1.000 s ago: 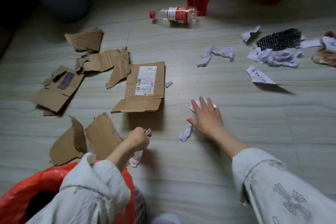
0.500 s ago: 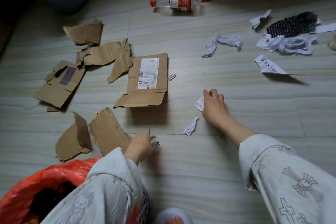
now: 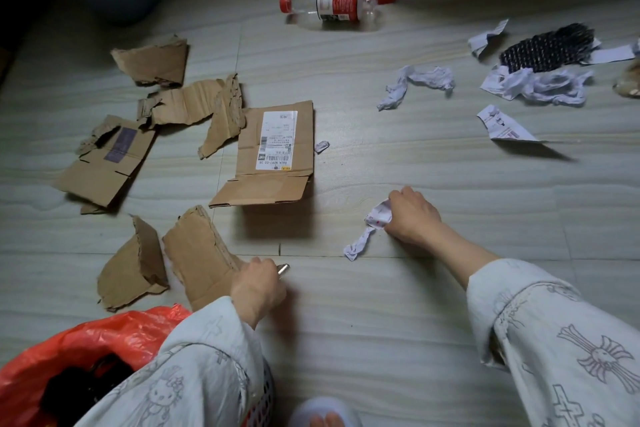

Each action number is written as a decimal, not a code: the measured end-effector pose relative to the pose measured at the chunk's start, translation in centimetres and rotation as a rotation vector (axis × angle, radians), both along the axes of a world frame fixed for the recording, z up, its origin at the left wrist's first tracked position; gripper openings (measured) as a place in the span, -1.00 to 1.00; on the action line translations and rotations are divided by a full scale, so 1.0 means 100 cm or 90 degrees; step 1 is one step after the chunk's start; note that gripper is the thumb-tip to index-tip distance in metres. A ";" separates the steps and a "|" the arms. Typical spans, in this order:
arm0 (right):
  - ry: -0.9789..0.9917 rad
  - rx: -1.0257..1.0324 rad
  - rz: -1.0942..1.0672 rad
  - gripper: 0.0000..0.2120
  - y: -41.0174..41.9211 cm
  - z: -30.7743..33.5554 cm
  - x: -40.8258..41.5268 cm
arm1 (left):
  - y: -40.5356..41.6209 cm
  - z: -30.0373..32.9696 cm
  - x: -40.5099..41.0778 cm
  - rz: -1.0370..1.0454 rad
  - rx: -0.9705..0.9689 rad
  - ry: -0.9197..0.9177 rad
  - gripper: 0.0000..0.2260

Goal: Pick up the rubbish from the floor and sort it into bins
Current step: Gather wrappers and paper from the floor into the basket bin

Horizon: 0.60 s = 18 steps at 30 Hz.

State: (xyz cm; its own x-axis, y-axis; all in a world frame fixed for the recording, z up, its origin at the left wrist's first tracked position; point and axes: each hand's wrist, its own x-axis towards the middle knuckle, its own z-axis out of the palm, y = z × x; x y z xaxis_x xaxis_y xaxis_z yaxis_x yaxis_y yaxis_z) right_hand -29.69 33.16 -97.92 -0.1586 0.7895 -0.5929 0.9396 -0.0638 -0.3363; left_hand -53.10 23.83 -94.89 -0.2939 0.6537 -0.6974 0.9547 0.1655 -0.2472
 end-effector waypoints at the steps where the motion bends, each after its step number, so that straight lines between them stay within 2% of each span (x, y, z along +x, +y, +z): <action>1: -0.007 0.007 0.011 -0.38 -0.002 0.001 0.002 | 0.000 -0.001 -0.002 0.011 0.002 -0.001 -0.67; 5: -0.005 0.050 0.033 -0.53 -0.006 0.007 0.009 | -0.005 -0.003 -0.006 0.011 -0.004 -0.002 -0.66; 11: 0.205 0.083 0.021 -0.64 -0.014 0.016 0.008 | -0.018 -0.009 -0.009 -0.094 0.018 0.077 -0.77; 15: 0.200 0.026 0.178 -0.65 -0.038 0.012 -0.013 | -0.019 -0.011 -0.009 -0.179 0.009 0.092 -0.70; 18: 0.127 0.052 0.249 -0.77 -0.051 0.005 -0.026 | -0.021 -0.011 -0.010 -0.175 -0.012 0.070 -0.67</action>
State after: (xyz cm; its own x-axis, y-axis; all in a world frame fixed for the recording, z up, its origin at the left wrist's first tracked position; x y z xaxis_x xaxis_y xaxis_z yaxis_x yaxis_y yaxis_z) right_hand -32.31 28.04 -97.38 -0.5598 0.6898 -0.4590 0.8040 0.3181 -0.5024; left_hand -54.08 21.69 -96.02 -0.1826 0.7059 -0.6844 0.9305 -0.1008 -0.3523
